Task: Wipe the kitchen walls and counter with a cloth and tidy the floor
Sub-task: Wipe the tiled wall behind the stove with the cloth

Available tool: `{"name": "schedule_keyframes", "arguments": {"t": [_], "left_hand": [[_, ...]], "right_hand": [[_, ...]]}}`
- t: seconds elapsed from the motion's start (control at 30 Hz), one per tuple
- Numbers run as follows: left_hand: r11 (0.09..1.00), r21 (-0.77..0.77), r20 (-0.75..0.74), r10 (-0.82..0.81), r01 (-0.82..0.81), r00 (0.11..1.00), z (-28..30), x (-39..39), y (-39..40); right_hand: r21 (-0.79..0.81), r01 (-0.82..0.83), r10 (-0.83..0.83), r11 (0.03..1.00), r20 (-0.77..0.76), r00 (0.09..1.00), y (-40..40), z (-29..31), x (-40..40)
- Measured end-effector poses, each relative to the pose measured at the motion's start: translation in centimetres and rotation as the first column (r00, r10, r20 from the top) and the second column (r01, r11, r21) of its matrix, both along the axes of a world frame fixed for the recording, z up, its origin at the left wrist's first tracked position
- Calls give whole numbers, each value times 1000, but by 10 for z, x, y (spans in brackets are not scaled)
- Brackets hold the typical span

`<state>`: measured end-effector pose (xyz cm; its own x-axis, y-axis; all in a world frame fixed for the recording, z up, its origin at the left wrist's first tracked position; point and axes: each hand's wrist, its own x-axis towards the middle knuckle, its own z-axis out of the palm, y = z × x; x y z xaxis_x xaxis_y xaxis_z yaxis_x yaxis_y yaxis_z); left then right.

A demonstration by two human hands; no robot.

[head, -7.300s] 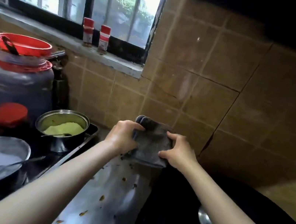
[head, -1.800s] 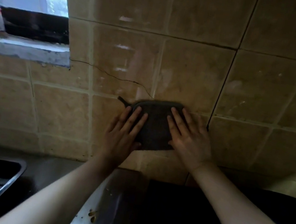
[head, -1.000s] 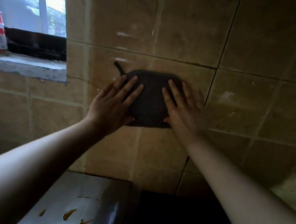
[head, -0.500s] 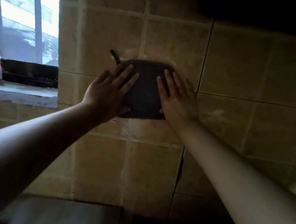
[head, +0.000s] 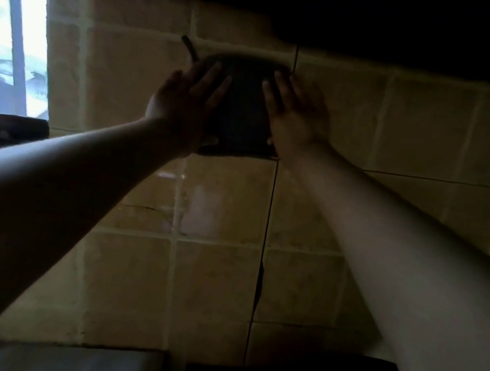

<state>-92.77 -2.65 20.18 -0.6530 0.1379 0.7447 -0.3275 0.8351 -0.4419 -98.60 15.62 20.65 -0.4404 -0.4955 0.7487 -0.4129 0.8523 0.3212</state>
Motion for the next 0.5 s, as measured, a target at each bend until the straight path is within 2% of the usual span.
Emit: {"name": "schedule_keyframes", "arguments": {"t": [0.17,0.5], "left_hand": [[1000,-11,30,-29,29,999,-14,-12,30],[998,-58,18,-34,35,999,-42,-17,29]], "right_hand": [[18,70,-70,997,51,996,29,-14,-6],[18,56,-58,998,74,996,36,-43,-11]]}}
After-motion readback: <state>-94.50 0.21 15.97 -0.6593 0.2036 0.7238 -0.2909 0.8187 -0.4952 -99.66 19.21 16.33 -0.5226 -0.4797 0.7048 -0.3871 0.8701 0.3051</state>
